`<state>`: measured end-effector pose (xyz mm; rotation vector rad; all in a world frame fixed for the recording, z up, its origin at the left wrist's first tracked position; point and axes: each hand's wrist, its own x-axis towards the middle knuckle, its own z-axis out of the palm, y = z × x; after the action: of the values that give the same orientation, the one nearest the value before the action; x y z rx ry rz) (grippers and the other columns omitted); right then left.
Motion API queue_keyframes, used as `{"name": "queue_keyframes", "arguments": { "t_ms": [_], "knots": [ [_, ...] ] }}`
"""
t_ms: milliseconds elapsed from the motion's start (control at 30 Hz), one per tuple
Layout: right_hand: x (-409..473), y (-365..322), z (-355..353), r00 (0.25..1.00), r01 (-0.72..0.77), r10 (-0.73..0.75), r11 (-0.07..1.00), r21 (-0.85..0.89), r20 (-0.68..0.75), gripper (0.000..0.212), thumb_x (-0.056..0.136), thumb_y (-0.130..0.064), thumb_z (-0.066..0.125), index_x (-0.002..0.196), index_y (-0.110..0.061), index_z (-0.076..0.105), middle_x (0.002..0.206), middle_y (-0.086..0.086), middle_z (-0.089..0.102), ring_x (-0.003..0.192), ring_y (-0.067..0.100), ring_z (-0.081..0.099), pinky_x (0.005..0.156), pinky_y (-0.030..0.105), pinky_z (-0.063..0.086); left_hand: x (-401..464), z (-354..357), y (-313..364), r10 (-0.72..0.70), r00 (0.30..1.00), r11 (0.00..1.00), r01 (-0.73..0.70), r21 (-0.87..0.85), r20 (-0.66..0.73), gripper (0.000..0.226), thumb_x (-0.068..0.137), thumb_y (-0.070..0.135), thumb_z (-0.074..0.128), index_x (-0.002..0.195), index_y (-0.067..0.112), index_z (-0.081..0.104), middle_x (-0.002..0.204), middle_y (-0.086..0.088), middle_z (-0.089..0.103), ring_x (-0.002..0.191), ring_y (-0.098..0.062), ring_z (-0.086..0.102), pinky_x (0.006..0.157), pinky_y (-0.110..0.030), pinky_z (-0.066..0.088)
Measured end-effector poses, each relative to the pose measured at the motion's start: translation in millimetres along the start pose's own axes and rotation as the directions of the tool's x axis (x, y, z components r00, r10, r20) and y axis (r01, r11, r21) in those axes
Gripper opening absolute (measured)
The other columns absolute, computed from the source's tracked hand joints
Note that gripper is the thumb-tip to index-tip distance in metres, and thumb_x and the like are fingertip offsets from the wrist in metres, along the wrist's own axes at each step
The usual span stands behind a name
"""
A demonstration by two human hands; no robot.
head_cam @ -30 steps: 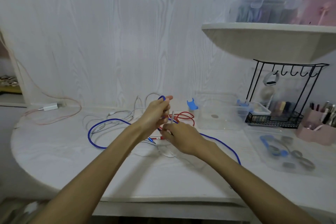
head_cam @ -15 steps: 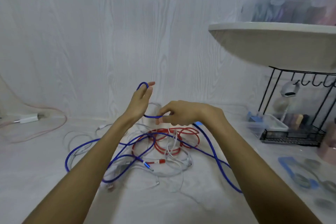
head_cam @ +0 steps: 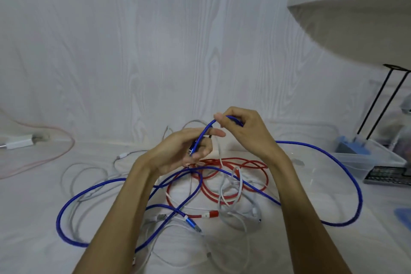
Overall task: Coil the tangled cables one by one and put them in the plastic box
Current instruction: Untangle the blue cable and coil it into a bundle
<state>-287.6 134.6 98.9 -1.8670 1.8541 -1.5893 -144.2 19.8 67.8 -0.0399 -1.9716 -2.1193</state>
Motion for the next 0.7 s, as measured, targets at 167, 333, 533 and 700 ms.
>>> {"name": "queue_keyframes", "arguments": {
  "t_ms": [167,333,533,700],
  "knots": [
    [-6.3,7.5,8.8,0.996,-0.064,0.067,0.995,0.070,-0.050,0.032,0.094,-0.035,0.052,0.067,-0.017,0.051,0.051,-0.016,0.039,0.049,-0.001,0.035,0.054,0.007,0.032,2.6,13.0,0.6,-0.073,0.997,0.972,0.072,-0.225,0.005,0.036,0.090,0.031,0.043,0.099,0.014,0.073,0.053,0.007,0.034,0.042,-0.003,0.022,0.039,-0.017,0.016],
    [-7.1,6.6,2.8,0.995,-0.079,0.084,0.991,0.109,-0.047,0.038,0.094,-0.043,0.046,0.063,-0.021,0.046,0.059,-0.009,0.036,0.058,0.005,0.034,0.059,0.012,0.032,2.9,28.1,13.0,-0.038,0.993,0.991,0.051,-0.120,0.110,0.046,0.094,0.045,0.037,0.108,0.018,0.071,0.056,0.008,0.021,0.046,-0.005,0.014,0.042,-0.018,0.014],
    [-6.7,-0.9,11.3,0.982,-0.125,0.129,0.991,0.036,-0.136,0.053,0.098,-0.040,0.037,0.092,0.009,0.058,0.067,0.009,0.044,0.061,0.008,0.038,0.061,0.020,0.038,0.1,45.1,36.8,0.073,0.997,0.971,-0.075,-0.229,-0.017,0.024,0.091,0.025,0.042,0.094,0.013,0.063,0.054,0.010,0.031,0.046,-0.006,0.014,0.039,-0.015,0.013],
    [-11.6,-17.3,40.7,0.997,-0.075,0.065,0.932,-0.355,-0.040,0.026,0.102,-0.024,0.031,0.106,-0.014,0.054,0.080,0.007,0.062,0.071,0.024,0.058,0.067,0.041,0.047,1.8,53.4,51.5,0.275,0.933,0.794,-0.357,-0.491,-0.233,0.029,0.087,0.008,0.043,0.113,0.004,0.054,0.065,0.007,0.053,0.043,-0.002,0.043,0.038,-0.013,0.025]
  ]
}}
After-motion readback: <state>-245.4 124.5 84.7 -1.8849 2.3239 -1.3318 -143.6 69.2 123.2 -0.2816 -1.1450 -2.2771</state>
